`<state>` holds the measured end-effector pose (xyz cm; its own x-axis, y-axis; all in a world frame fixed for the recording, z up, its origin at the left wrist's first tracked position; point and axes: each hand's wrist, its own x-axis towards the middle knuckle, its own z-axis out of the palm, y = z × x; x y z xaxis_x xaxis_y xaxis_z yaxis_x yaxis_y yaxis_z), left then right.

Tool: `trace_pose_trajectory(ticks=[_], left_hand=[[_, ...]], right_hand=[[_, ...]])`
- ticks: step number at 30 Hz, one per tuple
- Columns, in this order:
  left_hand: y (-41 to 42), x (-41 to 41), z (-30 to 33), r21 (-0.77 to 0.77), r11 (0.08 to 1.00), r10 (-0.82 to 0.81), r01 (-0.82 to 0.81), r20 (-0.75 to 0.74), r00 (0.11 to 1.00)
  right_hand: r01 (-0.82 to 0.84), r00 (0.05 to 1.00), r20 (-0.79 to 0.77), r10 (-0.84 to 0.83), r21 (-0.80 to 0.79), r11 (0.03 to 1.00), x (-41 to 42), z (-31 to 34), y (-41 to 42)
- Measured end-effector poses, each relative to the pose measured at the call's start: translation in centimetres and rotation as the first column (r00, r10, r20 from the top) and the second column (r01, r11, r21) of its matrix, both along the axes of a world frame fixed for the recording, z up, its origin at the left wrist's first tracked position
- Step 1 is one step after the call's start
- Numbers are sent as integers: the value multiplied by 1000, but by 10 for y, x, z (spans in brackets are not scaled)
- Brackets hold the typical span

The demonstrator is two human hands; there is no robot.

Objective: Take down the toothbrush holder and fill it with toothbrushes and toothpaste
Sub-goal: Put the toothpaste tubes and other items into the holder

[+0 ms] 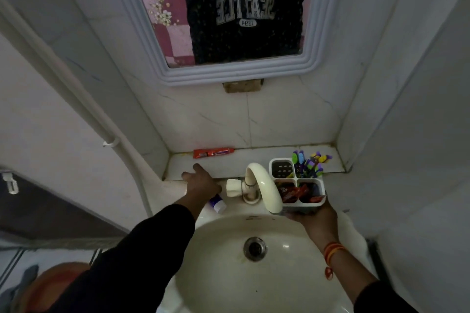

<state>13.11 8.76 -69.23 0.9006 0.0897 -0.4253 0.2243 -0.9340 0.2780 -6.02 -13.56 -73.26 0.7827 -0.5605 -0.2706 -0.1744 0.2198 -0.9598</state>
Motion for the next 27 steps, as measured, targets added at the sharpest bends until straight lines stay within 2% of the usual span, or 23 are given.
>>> trace_pose_trajectory(ticks=[3, 5, 9, 10, 15, 19, 20, 23, 27], left_hand=[[1, 3, 1, -58, 998, 33, -33, 8, 999], [1, 4, 10, -111, 994, 25, -20, 51, 998], [7, 5, 34, -135, 982, -102, 130, 192, 976], [8, 1, 43, -153, 973, -133, 171, 230, 964], [-5, -28, 103, -365, 849, -187, 382, 469, 863], [-31, -48, 150, -443, 718, -217, 537, 590, 777], [-39, -51, 159, -440, 693, -236, 571, 610, 756], [-63, -53, 175, -400, 627, -350, 669, 622, 700], [-92, -49, 173, -282, 604, -550, 745, 529, 646]], right_hand=[[-6, 999, 33, 4, 59, 998, 1, -4, -1], [-12, 999, 39, 11, 31, 999, 1, -7, -1], [11, 1000, -10, -11, -41, 999, 1, -13, 0], [31, 999, -26, -31, -13, 999, 2, -10, 2], [61, 998, -18, -60, 19, 998, 2, -2, 4], [92, 995, -38, -89, 63, 994, 3, 0, 6], [102, 994, -50, -98, 96, 990, 5, 3, 7], [85, 996, -24, -84, 53, 995, 2, 2, 7], [45, 999, -10, -45, 58, 997, 0, 4, 3]])
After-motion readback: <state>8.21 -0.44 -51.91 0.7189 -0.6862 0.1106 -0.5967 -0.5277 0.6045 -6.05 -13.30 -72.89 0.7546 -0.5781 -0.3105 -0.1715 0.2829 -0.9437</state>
